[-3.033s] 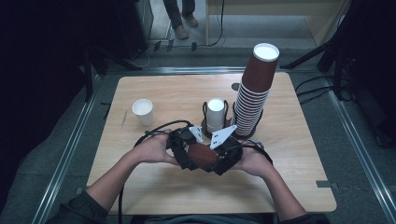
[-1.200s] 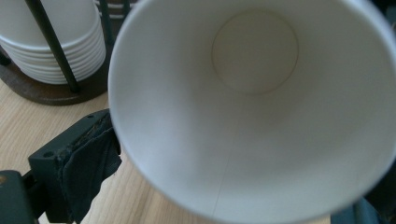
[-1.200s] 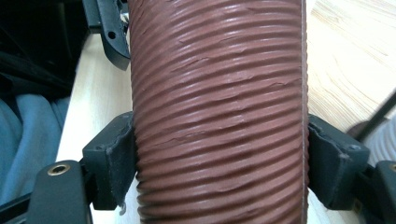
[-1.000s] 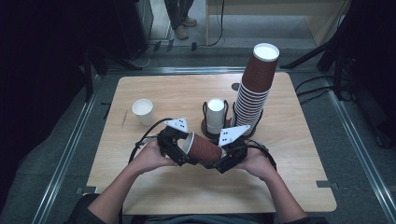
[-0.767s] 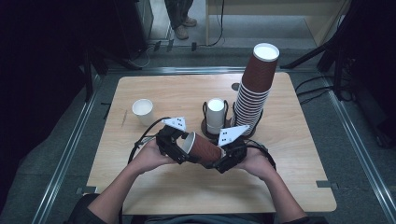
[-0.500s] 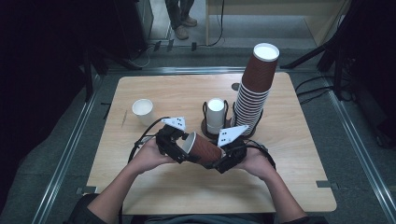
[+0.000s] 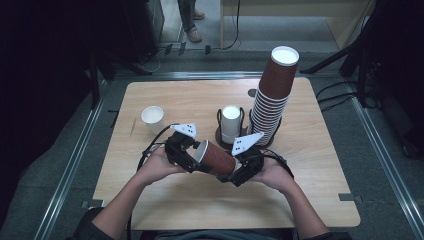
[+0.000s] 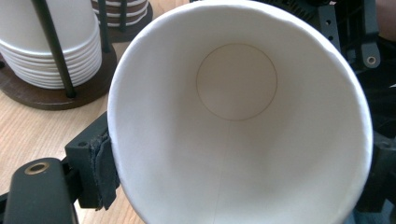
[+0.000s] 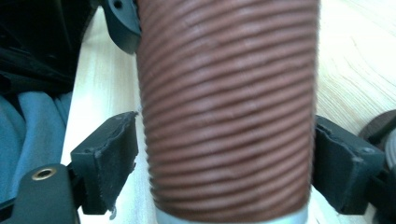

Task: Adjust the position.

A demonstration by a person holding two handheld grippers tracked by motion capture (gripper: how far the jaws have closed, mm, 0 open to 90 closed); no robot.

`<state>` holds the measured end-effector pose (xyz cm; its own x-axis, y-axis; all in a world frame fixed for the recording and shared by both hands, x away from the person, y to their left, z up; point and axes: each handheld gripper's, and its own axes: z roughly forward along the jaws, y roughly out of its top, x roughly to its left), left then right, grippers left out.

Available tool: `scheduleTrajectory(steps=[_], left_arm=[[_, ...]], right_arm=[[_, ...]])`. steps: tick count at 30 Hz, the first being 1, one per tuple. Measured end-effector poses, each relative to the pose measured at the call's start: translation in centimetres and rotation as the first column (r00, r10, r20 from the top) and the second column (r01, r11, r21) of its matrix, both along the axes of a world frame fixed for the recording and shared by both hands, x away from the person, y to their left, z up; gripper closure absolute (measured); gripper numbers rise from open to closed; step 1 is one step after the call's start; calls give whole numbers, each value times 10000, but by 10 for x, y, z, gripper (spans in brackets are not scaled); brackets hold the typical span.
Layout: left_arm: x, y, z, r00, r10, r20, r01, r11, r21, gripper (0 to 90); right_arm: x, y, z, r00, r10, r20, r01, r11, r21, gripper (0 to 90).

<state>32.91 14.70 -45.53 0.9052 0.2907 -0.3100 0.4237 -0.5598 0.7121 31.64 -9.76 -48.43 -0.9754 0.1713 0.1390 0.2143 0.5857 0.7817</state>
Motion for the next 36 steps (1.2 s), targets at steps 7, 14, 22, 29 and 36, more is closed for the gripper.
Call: scheduleTrajectory(steps=[7,14,22,29,36], left_arm=[[0,1,0,9996,-234,187,220,9972,713,109],[4,0,2,9982,-489,359,428,9868,1563,108],[8,-3,13,9950,-727,684,536,9675,2473,105],[13,-7,19,9908,-1076,826,760,9446,3194,105],[17,-17,21,9825,-1620,917,1155,9170,3817,104]], right_arm=[[-1,-5,2,9999,-128,-107,126,9997,-190,148],[1,-9,2,9995,-296,-64,294,9991,-296,148],[3,-13,2,9984,-559,-99,555,9978,-354,149],[5,-12,1,9975,-703,13,703,9969,-364,149],[7,-12,-2,9971,-754,37,755,9963,-399,153]])
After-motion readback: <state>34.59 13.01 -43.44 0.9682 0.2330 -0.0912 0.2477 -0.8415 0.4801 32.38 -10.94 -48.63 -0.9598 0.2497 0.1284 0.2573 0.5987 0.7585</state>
